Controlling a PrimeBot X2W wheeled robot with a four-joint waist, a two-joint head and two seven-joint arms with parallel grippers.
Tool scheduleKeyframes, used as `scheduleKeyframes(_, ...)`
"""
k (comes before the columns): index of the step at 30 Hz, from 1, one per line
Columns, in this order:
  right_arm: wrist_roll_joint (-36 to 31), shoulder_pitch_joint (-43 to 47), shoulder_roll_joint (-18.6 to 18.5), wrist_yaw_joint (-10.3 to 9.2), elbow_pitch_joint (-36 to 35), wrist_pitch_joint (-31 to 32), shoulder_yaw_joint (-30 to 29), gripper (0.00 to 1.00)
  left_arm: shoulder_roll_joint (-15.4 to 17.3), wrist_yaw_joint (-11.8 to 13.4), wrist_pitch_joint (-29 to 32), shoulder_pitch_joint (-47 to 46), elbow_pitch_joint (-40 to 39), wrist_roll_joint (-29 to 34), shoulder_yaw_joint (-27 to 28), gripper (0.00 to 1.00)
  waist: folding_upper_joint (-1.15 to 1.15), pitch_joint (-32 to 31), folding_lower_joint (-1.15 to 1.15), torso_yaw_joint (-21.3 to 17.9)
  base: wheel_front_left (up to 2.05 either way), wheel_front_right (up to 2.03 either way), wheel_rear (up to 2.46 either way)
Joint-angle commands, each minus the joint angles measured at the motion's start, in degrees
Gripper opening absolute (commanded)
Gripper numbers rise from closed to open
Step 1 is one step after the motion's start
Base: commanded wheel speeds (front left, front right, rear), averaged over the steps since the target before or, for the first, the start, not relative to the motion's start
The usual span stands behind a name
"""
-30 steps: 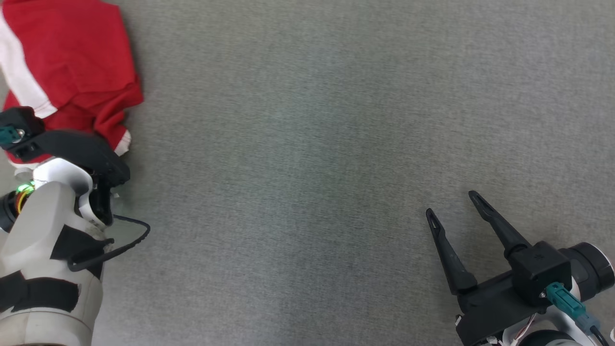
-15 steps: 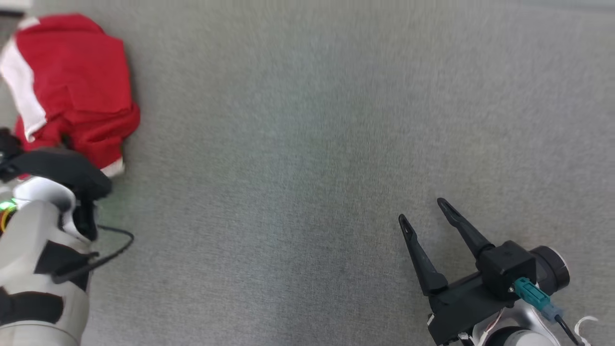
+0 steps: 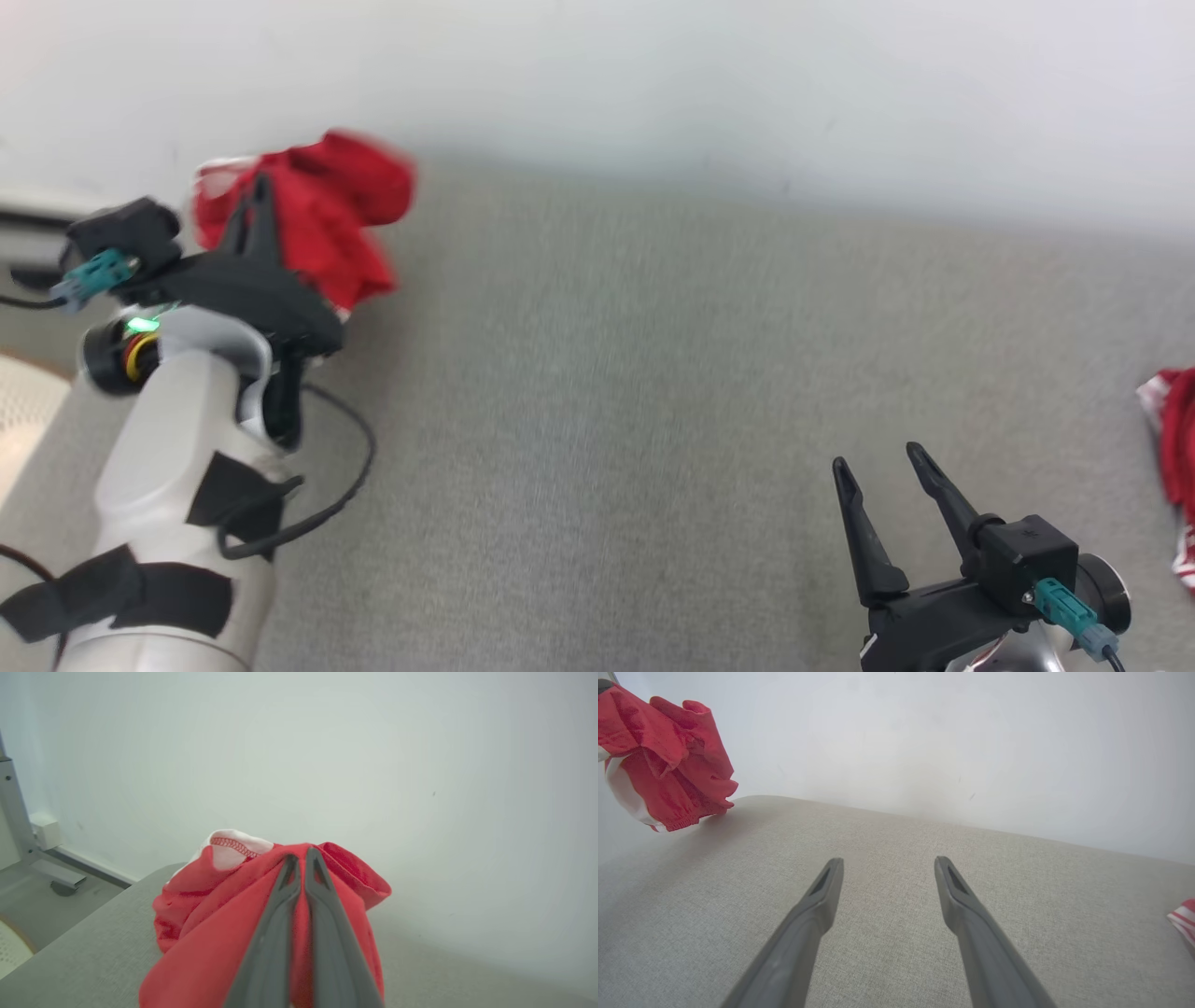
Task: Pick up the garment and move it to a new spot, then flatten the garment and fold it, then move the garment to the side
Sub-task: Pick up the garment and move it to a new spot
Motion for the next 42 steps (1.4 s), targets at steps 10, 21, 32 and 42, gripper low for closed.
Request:
scheduleKeyframes(10, -0.72, 0.68, 1.15, -0.14, -1.06, 0.18, 0.25, 1.0, -2.52, -0.37, 8.28, 5.62, -30.04, -7.47, -9.18, 0.0, 0.0, -6.77, 0.01, -9.75, 0.0, 0.0, 0.0)
scheduleKeyframes(21, -0.14, -1.67, 1.31, -0.14, -1.43, -0.48, 1.74, 1.0, -2.84, 2.44, 14.66, 13.13, -53.54, -8.31, -13.37, 0.0, 0.0, -1.21, 0.01, -20.37, 0.0, 0.0, 0.0)
scheduleKeyframes(32, 1.14, -3.26, 1.4, -0.14, -0.47, -2.02, 3.21, 1.0, -0.5, 3.59, 15.65, 17.39, -48.49, -4.44, -17.29, 0.0, 0.0, 3.72, 0.01, -27.1, 0.0, 0.0, 0.0)
scheduleKeyframes(42, 2.48, -4.5, 1.41, -0.14, 1.75, -3.09, 4.51, 1.0, -1.26, 1.03, 9.62, 23.07, -29.92, -5.67, -19.82, 1.0, 0.0, 3.32, 0.01, -26.38, 0.0, 0.0, 0.0)
